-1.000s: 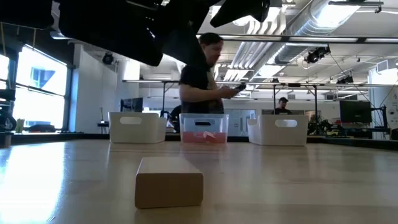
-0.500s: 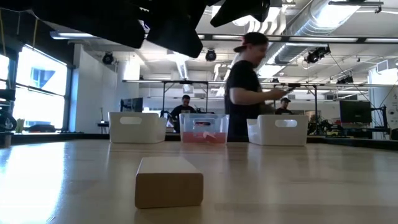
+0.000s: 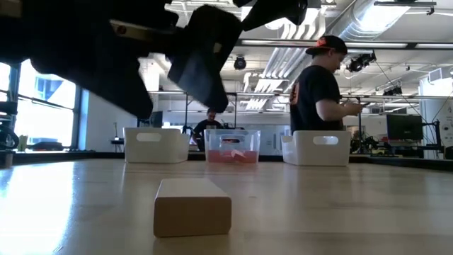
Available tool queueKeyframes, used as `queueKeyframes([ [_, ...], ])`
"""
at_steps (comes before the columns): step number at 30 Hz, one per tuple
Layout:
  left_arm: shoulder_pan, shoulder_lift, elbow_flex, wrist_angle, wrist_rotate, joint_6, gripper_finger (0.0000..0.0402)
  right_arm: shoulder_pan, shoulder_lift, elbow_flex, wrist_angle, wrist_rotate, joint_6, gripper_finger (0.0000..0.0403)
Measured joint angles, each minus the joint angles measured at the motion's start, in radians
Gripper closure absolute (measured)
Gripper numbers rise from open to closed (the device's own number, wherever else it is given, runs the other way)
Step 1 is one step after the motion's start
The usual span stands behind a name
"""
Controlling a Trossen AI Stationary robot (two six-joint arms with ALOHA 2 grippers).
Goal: Sort & place blocks by color
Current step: Put the brown block into the right white bin
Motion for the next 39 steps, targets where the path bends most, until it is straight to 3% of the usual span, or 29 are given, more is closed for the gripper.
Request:
queueKeyframes([
  [30,0.002,0.132,0.0,0.097,0.003,0.068,0.0174,0.0,0.0,0.0,-0.026,-0.01,0.042,0.021],
  [39,0.012,0.161,0.004,0.119,0.054,0.049,0.0174,0.0,0.0,0.0,-0.029,-0.008,0.042,0.021],
])
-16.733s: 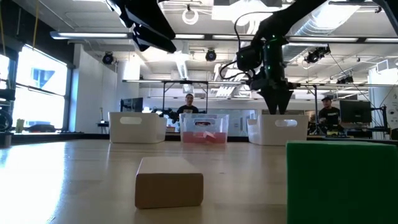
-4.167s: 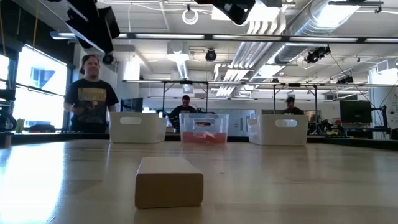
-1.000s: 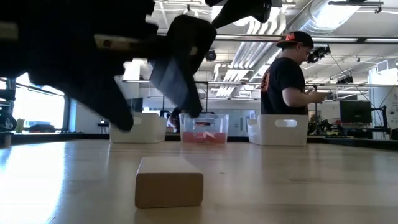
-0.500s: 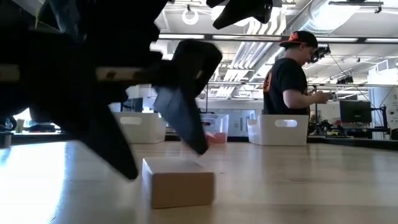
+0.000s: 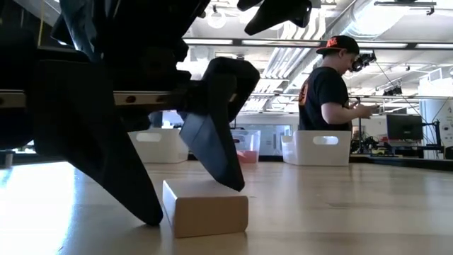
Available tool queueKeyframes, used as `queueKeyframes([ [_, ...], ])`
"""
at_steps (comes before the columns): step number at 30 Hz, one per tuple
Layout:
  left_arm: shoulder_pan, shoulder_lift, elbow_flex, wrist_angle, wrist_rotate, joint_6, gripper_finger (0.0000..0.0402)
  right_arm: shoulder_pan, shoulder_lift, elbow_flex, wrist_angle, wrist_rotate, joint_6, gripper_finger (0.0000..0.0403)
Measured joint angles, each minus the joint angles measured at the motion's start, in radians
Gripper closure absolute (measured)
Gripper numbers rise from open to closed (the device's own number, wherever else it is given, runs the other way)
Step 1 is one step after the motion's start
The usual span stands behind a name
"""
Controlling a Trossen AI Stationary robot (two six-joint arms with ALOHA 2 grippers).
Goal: Sort & place blocks by color
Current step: Put the brown block into the right white bin
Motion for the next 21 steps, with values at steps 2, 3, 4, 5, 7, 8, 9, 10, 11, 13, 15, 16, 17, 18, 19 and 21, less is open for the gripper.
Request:
queueKeyframes([
  [2,0.006,0.001,0.0,-0.001,0.004,-0.02,0.0174,0.0,0.0,0.0,-0.001,-0.001,0.002,0.021],
  [3,0.01,0.001,0.0,0.0,0.012,-0.031,0.0174,0.0,0.0,0.0,0.0,-0.001,0.002,0.021],
  [4,0.012,0.002,0.0,-0.001,0.014,-0.04,0.0176,0.0,0.0,0.0,0.0,-0.001,0.002,0.021],
  [5,0.015,0.002,0.0,-0.001,0.012,-0.047,0.0179,0.0,0.0,0.0,-0.001,0.0,0.002,0.021],
  [7,0.019,0.002,0.0,-0.004,0.012,-0.056,0.0191,0.0,0.0,0.0,0.0,0.005,0.001,0.021],
  [8,0.021,0.003,0.0,-0.006,0.014,-0.058,0.0199,0.0,0.0,0.0,0.0,0.005,0.0,0.021],
  [9,0.021,0.007,0.0,-0.007,0.016,-0.058,0.0208,0.0,0.0,0.0,-0.001,0.005,0.0,0.021],
  [10,0.022,0.013,0.0,-0.006,0.019,-0.058,0.0217,0.0,0.0,0.0,-0.001,0.005,0.0,0.021],
  [11,0.022,0.013,0.0,-0.007,0.019,-0.058,0.0227,0.0,0.0,0.0,-0.001,0.005,0.0,0.021],
  [13,0.021,0.014,0.0,-0.008,0.024,-0.061,0.0249,0.0,0.0,0.0,-0.001,0.005,-0.001,0.021],
  [15,0.023,0.014,0.0,-0.01,0.032,-0.086,0.0272,0.0,0.0,0.0,-0.001,0.006,-0.001,0.021],
  [16,0.023,0.014,0.0,-0.01,0.032,-0.107,0.0282,0.0,0.0,0.0,-0.001,0.005,-0.001,0.021],
  [17,0.023,0.013,0.0,-0.009,0.029,-0.128,0.0292,0.0,0.0,0.0,-0.002,0.006,-0.001,0.021],
  [18,0.023,0.01,0.0,-0.009,0.027,-0.148,0.0299,0.0,0.0,0.0,-0.003,0.006,-0.001,0.021],
  [19,0.023,0.01,0.0,-0.008,0.025,-0.165,0.0299,0.0,0.0,0.0,-0.005,0.005,-0.001,0.021],
  [21,0.023,0.01,0.0,-0.008,0.02,-0.196,0.0299,0.0,0.0,0.0,-0.004,0.006,-0.001,0.021],
])
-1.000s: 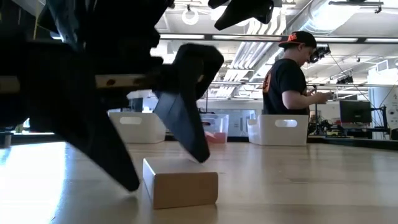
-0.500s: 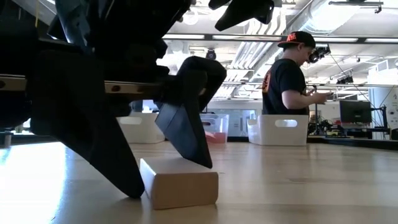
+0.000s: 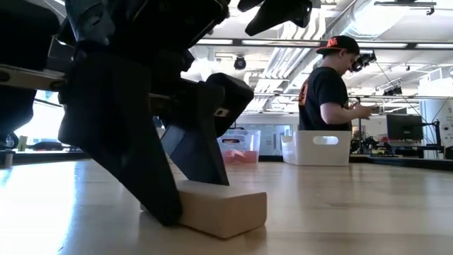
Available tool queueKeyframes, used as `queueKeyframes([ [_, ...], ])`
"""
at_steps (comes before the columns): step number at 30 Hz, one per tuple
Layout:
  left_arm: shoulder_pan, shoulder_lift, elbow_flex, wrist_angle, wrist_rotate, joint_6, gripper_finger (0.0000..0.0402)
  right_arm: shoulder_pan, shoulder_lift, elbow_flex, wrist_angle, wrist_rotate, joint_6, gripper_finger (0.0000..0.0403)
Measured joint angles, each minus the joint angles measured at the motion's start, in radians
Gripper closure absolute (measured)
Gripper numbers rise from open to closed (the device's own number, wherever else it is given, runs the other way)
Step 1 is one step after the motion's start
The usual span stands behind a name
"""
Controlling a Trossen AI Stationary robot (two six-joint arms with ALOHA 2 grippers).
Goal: Sort & place blocks by color
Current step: Put the brown block into the right white bin
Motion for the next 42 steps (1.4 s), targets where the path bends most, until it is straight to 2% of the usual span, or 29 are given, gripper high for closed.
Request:
queueKeyframes([
  [6,-0.001,-0.002,0.0,0.003,-0.025,-0.053,0.0299,0.0,-0.021,0.0,0.0,0.021,0.0,0.021],
  [13,0.017,-0.027,-0.007,0.014,-0.077,-0.064,0.0299,-0.007,-0.094,0.0,-0.015,0.141,-0.079,0.021],
  [21,0.111,-0.031,0.036,0.034,-0.088,-0.073,0.0296,-0.041,-0.18,0.0,-0.072,0.267,-0.134,0.021],
  [30,0.232,-0.032,0.093,0.039,-0.141,-0.012,0.0295,-0.103,-0.235,0.0,-0.139,0.315,-0.192,0.021],
  [42,0.378,-0.034,0.239,0.01,-0.159,0.111,0.0294,-0.249,-0.416,0.0,-0.138,0.308,-0.282,0.021],
])
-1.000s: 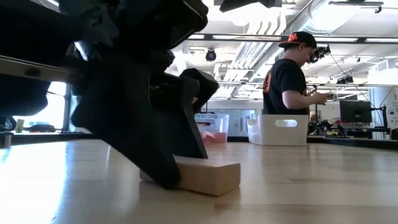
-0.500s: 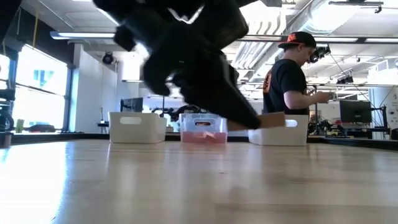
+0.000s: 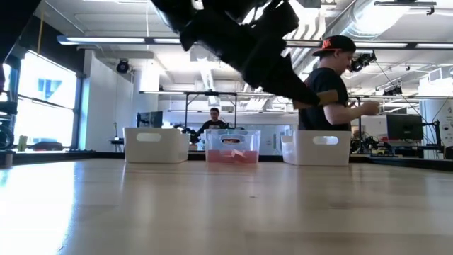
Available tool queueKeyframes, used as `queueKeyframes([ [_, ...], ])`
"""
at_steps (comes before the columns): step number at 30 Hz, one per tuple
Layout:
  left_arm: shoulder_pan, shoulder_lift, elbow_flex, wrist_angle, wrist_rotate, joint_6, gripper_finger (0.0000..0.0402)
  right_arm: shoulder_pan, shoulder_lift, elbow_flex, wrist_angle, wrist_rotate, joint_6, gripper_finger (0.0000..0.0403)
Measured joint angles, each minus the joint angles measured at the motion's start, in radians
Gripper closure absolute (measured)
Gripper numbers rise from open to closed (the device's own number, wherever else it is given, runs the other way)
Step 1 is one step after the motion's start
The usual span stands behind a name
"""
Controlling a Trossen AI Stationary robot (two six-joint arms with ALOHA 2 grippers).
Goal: Sort & place blocks by color
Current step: Put the brown block into the right white bin
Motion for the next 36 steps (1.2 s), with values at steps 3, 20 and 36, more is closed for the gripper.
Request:
queueKeyframes([
  [3,0.025,0.0,0.043,0.0,0.0,0.039,0.0298,-0.046,-0.039,0.0,-0.037,-0.007,0.0,0.021],
  [20,0.126,-0.002,0.157,0.005,0.001,0.062,0.0293,-0.336,-0.094,0.0,-0.345,-0.246,0.103,0.021],
  [36,0.151,-0.002,0.158,0.184,-0.056,0.107,0.0296,-0.513,-0.094,0.0,-0.375,-0.615,0.105,0.021],
])
